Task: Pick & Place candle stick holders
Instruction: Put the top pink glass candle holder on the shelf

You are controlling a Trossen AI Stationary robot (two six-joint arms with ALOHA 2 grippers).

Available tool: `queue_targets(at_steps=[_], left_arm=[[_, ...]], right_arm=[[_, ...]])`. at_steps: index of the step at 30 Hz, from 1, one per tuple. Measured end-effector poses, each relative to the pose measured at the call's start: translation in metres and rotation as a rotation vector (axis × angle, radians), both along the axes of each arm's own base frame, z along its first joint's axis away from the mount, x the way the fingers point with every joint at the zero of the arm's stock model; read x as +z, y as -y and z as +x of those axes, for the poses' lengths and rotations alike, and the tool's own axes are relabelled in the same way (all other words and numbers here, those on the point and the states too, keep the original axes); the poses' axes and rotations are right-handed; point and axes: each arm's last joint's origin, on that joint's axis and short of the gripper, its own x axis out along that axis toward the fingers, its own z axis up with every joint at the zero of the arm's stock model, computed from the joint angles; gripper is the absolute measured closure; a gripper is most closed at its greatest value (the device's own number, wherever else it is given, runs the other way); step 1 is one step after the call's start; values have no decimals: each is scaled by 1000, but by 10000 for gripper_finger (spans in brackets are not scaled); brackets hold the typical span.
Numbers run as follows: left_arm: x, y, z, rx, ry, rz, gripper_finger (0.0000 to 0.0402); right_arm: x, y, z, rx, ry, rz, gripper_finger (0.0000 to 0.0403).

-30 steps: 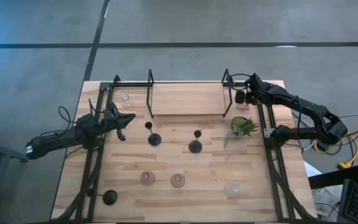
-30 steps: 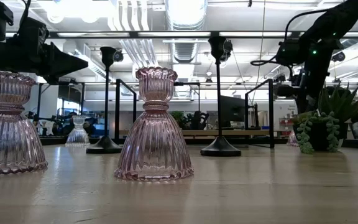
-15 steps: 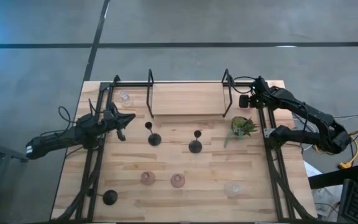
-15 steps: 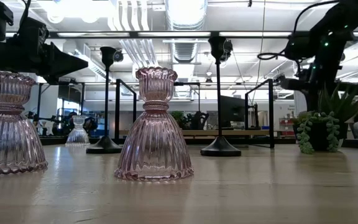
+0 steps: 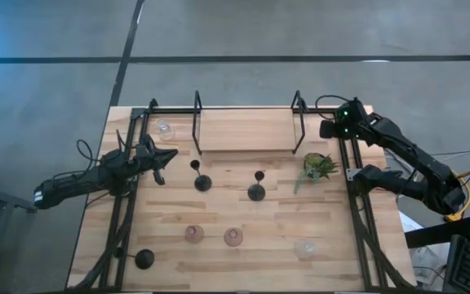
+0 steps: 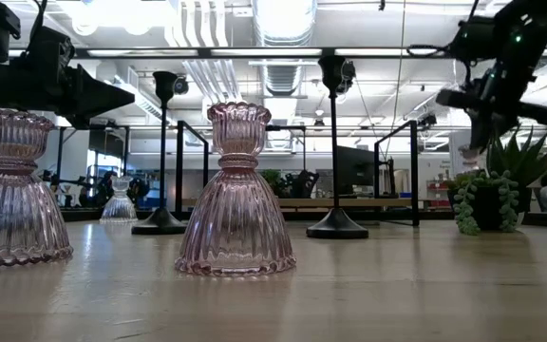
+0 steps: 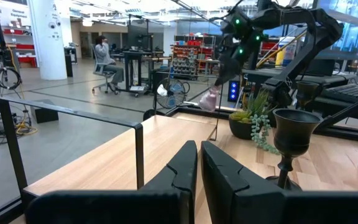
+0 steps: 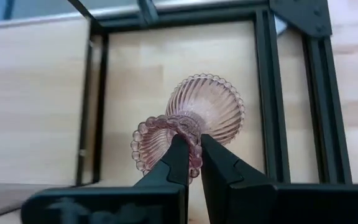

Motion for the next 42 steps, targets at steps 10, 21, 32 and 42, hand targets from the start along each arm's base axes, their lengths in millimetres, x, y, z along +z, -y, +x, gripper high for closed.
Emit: queue_targets(at_steps=[10, 21, 32, 42], left_arm=[[0, 0, 0, 0, 0, 0, 376], [0, 0, 0, 0, 0, 0, 376], [0, 0, 0, 0, 0, 0, 376], [0, 0, 0, 0, 0, 0, 376]], right_arm=[[84, 8, 5, 61, 84, -239, 393], [147, 16, 21, 213, 49, -215, 393], [186, 43, 82, 424, 71, -259, 393], [167, 116, 123, 660, -50, -39, 393]])
